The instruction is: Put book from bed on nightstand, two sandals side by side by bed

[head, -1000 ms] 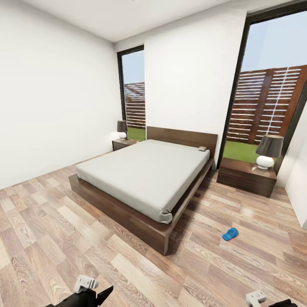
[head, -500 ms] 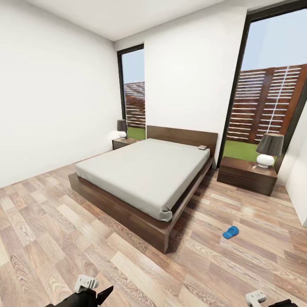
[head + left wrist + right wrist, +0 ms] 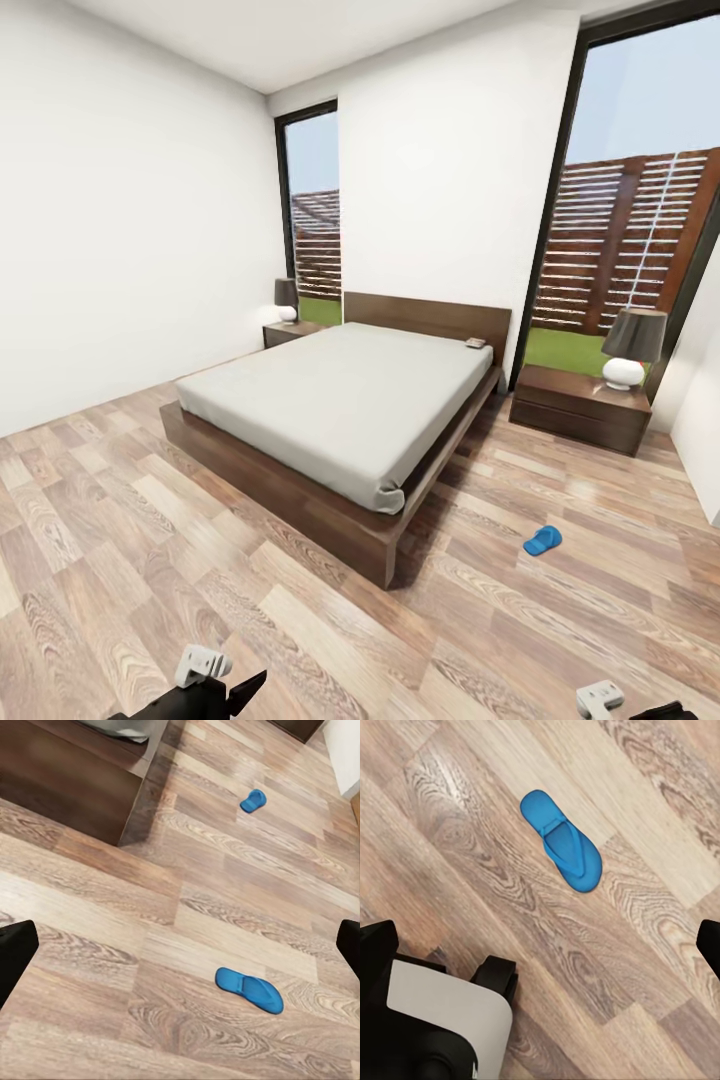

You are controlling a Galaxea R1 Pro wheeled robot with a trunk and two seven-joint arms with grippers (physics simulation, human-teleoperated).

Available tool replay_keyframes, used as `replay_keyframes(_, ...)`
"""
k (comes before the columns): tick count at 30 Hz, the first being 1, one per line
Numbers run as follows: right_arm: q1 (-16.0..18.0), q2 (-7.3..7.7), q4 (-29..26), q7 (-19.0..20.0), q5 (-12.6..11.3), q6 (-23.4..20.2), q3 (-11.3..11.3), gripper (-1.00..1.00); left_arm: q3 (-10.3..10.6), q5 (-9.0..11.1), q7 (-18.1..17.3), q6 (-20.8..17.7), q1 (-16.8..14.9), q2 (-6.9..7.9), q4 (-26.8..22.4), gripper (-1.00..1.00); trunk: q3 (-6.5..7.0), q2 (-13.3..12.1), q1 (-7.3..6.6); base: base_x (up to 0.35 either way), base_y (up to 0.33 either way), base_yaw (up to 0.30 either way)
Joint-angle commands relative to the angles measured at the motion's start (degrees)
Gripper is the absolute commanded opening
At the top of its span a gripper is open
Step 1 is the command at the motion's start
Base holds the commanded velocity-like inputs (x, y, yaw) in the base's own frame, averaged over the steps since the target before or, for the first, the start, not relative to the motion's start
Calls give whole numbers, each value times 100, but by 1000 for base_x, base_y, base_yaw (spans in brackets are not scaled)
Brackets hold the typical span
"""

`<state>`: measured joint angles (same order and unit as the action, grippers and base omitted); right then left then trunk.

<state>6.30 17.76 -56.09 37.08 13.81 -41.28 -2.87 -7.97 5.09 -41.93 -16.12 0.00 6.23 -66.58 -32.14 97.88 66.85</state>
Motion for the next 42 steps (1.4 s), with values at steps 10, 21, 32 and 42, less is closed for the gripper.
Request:
replay_keyframes(10, 3, -8, -7, 61, 60, -12, -11, 100, -3, 62, -14, -58, 0, 1, -4, 100, -185, 405, 220, 0, 0, 0)
replay_keyframes(21, 3, -9, -7, 62, 61, -11, -3, 100, 5, 62, -17, -58, 0, 1, -4, 100, -382, 846, 462, 0, 0, 0)
replay_keyframes(32, 3, -9, 26, -3, 147, 1, 11, 100, 6, 62, -9, -58, 0, 1, -4, 100, -580, 1288, 703, 0, 0, 0)
replay_keyframes(42, 3, -42, 253, -2012, 1671, 757, 17, 100, 5, 60, -65, -73, 0, 1, -4, 100, -760, 1689, 923, 0, 0, 0)
